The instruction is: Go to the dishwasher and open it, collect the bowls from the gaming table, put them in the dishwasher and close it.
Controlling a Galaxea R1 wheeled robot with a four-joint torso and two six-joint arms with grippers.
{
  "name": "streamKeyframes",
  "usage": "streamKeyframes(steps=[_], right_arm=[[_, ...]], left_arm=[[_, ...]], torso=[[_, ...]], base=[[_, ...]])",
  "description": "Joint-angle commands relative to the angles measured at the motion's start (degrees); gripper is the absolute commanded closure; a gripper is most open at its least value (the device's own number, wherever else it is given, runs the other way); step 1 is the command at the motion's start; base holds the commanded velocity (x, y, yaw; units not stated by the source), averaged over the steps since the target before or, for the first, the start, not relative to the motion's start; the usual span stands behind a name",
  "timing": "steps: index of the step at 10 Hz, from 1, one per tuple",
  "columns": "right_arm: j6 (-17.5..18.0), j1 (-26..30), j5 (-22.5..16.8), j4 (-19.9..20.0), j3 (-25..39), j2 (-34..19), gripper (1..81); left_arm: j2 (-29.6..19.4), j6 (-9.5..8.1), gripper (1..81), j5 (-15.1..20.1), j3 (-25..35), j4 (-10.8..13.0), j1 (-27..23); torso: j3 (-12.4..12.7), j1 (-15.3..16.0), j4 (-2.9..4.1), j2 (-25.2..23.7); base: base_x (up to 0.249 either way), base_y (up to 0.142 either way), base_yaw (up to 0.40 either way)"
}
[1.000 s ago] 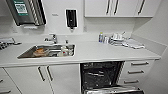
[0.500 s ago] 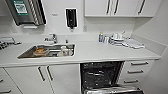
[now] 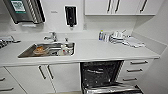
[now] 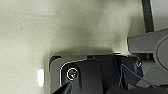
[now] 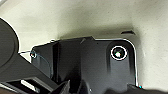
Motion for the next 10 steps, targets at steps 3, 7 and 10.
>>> streamKeyframes(steps=[3, 7, 10], right_arm=[[-0.66, 0.17, -1.30, -0.79, -5.10, 3.63, 1.0], [-0.75, -1.07, -1.30, -1.14, -11.51, 8.21, 1.0], [-0.57, -1.95, 0.72, -1.06, -13.54, 8.91, 1.0]], left_arm=[[3.15, 0.01, 1.0, 4.30, -5.71, 0.05, 0.85], [8.69, 0.45, 1.0, 3.60, -11.50, 0.14, 3.13], [12.39, 0.54, 1.0, 3.34, -15.29, 0.23, 4.45]], torso=[[7.42, -5.33, 0.00, 8.38], [15.09, -10.25, 0.00, 15.81], [21.03, -14.29, 0.00, 21.93]], base=[[0.000, 0.000, 0.000], [0.000, 0.000, 0.000], [0.000, 0.000, 0.000]])
